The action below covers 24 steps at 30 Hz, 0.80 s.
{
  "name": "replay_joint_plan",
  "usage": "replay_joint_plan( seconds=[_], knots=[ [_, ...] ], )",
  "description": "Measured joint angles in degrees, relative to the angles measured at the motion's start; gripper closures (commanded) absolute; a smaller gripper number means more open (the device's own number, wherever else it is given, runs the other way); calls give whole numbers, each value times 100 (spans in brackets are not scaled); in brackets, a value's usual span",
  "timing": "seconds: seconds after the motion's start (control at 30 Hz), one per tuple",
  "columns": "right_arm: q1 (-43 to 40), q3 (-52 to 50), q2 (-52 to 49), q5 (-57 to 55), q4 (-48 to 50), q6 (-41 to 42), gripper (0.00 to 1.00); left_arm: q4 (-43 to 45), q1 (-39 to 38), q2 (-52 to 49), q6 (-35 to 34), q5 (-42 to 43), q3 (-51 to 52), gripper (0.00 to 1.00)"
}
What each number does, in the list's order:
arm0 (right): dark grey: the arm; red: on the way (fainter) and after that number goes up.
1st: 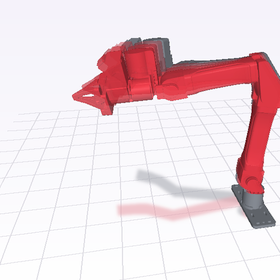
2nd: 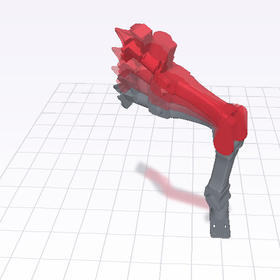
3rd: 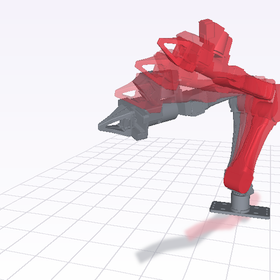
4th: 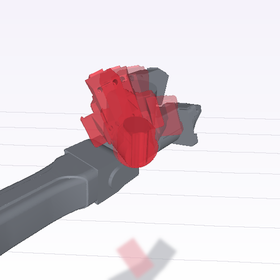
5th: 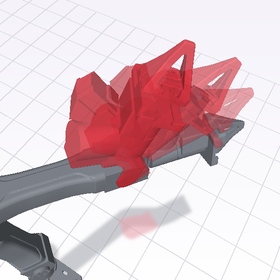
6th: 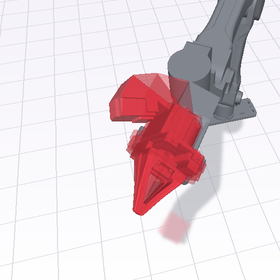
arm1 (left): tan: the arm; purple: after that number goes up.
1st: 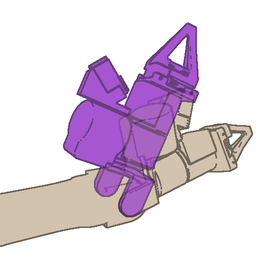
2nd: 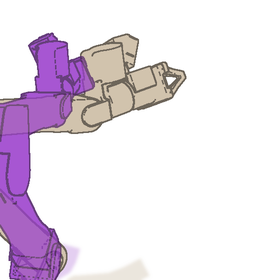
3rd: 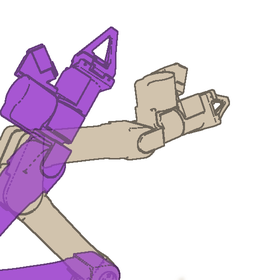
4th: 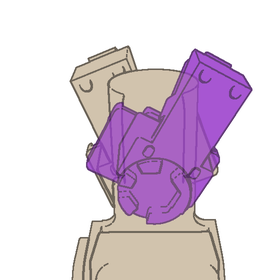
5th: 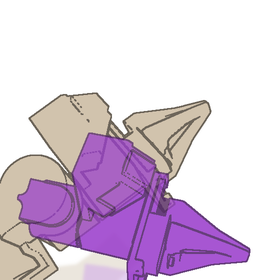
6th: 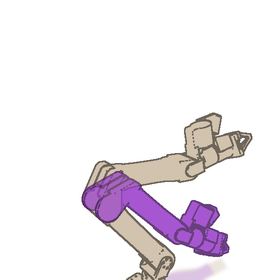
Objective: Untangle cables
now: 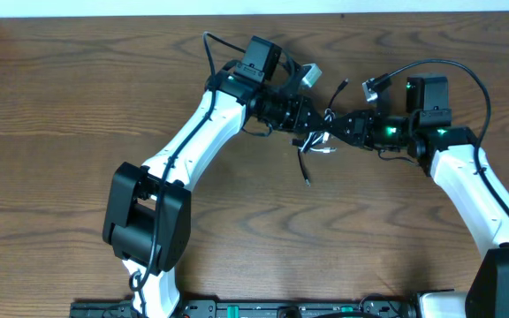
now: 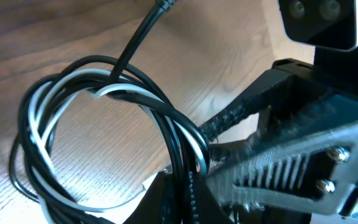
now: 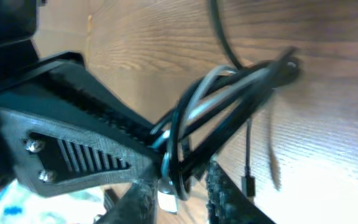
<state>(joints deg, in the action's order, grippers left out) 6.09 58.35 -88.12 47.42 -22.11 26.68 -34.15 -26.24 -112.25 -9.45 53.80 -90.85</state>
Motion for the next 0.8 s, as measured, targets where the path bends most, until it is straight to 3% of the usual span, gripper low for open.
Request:
replay_joint_plan(
  seconds=[0.3, 0.8],
  knots=[
    [-103, 0, 0, -463, -17, 354, 99, 2, -22, 0, -129, 13, 0, 93],
    [-103, 9, 2, -2876, -1493, 7, 99, 4, -59, 0, -129, 37, 0, 93]
  ],
)
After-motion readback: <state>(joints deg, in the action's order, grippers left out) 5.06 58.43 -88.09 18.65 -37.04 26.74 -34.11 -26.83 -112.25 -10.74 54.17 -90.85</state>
